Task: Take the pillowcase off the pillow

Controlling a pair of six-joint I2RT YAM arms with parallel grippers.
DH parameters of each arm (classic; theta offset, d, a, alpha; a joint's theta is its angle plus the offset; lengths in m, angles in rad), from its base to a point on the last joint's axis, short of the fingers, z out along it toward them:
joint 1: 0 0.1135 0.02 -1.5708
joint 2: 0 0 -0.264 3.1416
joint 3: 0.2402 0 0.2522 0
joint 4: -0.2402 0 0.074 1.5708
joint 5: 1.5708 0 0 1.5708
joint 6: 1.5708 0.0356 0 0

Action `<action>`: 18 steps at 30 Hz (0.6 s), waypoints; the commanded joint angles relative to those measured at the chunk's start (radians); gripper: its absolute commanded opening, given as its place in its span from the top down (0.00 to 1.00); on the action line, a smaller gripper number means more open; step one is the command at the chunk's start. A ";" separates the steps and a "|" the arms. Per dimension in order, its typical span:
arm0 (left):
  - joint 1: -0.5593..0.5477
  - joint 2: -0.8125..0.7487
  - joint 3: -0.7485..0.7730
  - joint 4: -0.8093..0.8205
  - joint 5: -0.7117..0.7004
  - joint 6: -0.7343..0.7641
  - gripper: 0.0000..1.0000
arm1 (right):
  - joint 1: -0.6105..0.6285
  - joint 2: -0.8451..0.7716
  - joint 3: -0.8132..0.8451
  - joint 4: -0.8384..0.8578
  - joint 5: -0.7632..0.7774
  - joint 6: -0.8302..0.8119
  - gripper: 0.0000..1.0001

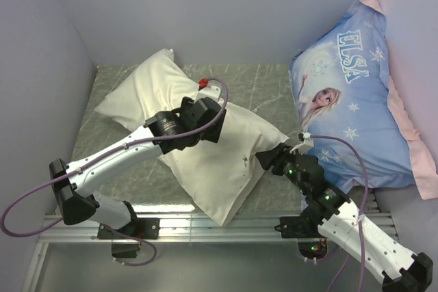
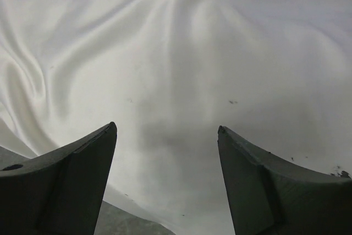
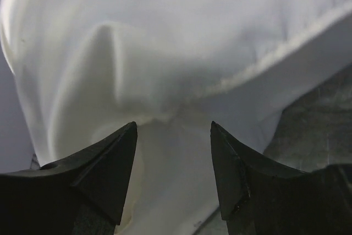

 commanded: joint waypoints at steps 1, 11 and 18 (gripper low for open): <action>-0.064 -0.024 0.025 0.011 0.010 0.054 0.19 | -0.004 0.023 -0.010 0.012 -0.034 0.033 0.37; -0.329 0.140 0.030 0.054 -0.022 0.003 0.16 | -0.004 -0.046 0.021 -0.124 0.099 0.068 0.38; -0.417 0.361 0.175 -0.029 -0.240 -0.018 0.09 | -0.004 -0.204 0.005 -0.290 0.091 0.161 0.37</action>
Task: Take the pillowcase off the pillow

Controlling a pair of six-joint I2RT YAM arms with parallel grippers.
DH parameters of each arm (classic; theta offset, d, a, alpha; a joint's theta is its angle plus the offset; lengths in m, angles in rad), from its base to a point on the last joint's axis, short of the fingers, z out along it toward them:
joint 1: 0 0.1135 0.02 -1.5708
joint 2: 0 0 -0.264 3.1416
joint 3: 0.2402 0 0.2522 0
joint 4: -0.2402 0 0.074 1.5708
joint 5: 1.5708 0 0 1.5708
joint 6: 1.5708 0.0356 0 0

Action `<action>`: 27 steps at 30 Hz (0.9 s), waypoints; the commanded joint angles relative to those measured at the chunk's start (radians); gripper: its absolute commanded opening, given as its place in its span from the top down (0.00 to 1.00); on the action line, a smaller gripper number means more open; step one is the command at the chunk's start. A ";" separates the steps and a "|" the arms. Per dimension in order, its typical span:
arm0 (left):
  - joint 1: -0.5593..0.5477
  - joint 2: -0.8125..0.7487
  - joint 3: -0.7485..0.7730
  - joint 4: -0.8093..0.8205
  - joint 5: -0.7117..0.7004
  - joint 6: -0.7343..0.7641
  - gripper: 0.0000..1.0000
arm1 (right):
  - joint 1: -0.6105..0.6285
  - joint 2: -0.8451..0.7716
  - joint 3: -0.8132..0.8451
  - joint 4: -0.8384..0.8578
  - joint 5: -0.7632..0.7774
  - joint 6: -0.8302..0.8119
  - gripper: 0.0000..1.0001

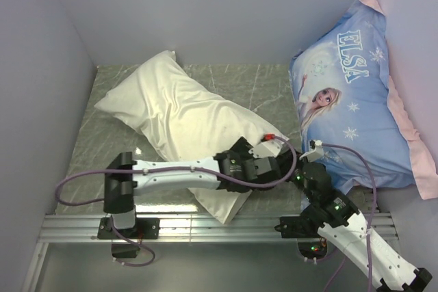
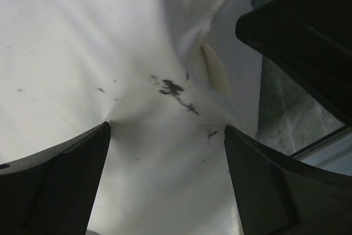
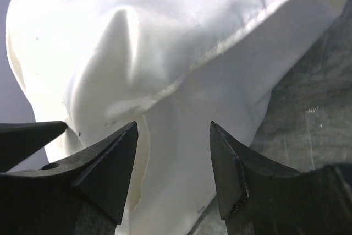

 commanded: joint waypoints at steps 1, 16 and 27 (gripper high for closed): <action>-0.030 0.063 0.100 -0.028 -0.155 -0.012 0.08 | -0.004 -0.020 0.012 -0.087 0.028 0.068 0.38; 0.018 0.081 0.088 0.019 -0.301 0.002 0.82 | -0.004 -0.044 0.011 -0.090 0.035 0.065 0.38; 0.131 -0.073 0.053 0.018 -0.290 -0.078 1.00 | 0.004 0.058 0.029 0.111 -0.144 -0.084 0.45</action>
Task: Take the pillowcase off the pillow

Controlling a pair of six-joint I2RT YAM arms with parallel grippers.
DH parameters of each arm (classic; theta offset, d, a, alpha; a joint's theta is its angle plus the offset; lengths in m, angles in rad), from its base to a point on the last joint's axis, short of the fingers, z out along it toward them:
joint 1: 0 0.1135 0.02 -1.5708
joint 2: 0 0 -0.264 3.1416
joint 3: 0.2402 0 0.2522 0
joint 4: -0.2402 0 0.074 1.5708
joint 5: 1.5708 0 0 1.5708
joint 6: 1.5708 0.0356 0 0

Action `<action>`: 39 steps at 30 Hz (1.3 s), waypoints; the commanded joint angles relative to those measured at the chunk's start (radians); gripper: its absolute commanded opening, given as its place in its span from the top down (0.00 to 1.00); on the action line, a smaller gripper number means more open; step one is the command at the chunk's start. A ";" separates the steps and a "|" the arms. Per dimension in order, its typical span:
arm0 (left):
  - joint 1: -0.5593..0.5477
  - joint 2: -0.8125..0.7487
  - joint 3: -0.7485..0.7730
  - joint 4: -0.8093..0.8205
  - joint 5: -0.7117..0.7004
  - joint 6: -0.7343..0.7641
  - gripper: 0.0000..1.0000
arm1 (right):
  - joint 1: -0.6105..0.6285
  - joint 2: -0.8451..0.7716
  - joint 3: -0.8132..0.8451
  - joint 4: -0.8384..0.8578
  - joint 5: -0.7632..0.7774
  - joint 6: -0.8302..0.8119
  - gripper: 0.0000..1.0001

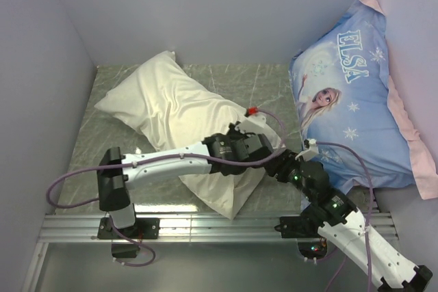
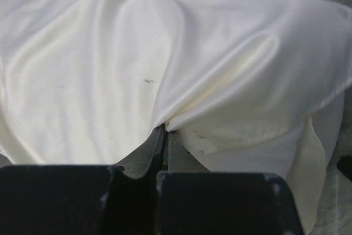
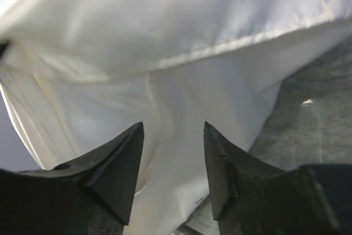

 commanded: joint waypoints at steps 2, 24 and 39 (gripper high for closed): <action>0.059 -0.094 -0.002 0.017 -0.012 -0.045 1.00 | 0.031 0.074 0.046 0.171 -0.088 -0.072 0.47; 0.126 -0.156 -0.053 0.095 0.094 -0.020 1.00 | 0.263 0.370 -0.022 0.423 0.064 0.129 0.31; 0.139 -0.151 -0.080 0.135 0.183 -0.026 0.99 | 0.297 0.418 -0.312 0.948 0.105 0.178 0.01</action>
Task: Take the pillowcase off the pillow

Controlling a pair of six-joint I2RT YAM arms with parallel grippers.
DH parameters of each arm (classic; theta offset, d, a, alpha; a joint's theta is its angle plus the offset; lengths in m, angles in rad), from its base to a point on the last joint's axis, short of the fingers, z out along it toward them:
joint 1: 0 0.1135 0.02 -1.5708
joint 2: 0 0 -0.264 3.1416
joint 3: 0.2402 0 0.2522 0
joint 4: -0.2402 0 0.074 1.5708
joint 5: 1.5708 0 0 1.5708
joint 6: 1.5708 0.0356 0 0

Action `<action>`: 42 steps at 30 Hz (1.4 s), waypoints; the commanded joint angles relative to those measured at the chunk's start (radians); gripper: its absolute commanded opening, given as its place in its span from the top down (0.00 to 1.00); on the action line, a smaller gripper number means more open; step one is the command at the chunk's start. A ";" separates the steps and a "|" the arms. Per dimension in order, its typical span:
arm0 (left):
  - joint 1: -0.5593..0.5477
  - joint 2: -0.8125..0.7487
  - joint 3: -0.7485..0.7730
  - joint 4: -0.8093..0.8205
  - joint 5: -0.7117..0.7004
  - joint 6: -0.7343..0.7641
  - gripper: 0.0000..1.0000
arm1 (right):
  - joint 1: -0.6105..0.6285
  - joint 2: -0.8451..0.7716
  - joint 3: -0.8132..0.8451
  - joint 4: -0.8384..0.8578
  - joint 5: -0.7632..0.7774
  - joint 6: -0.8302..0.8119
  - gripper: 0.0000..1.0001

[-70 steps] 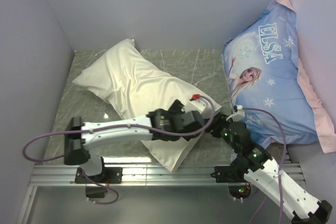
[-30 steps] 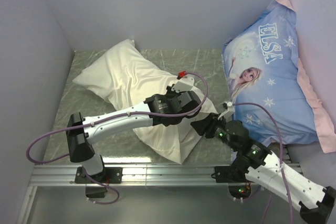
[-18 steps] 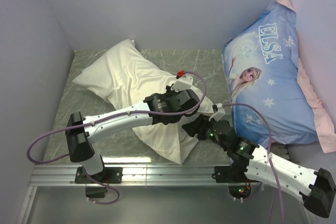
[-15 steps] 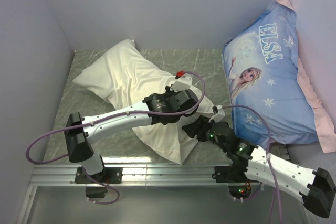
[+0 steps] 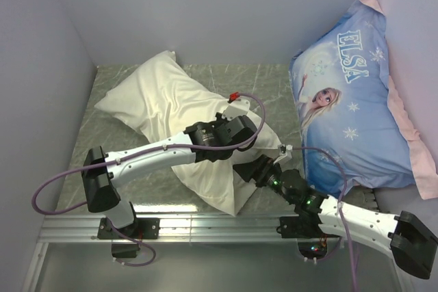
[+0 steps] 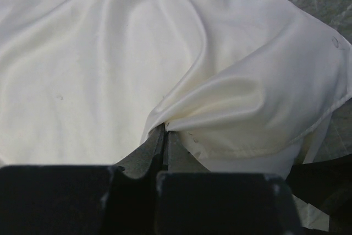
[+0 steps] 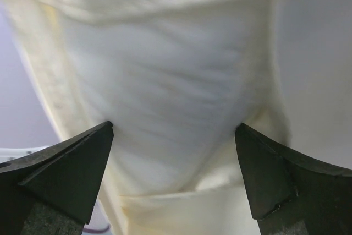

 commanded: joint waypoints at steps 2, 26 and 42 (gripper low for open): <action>0.010 -0.036 -0.012 0.050 0.047 -0.008 1.00 | 0.013 0.069 -0.053 0.208 0.060 -0.028 0.02; 0.117 -0.197 -0.142 0.140 0.070 -0.025 1.00 | 0.043 -0.115 0.335 -0.219 0.198 -0.180 1.00; 0.025 -0.579 -0.205 0.311 0.180 0.011 0.08 | 0.019 0.441 1.268 -0.664 0.143 -0.467 1.00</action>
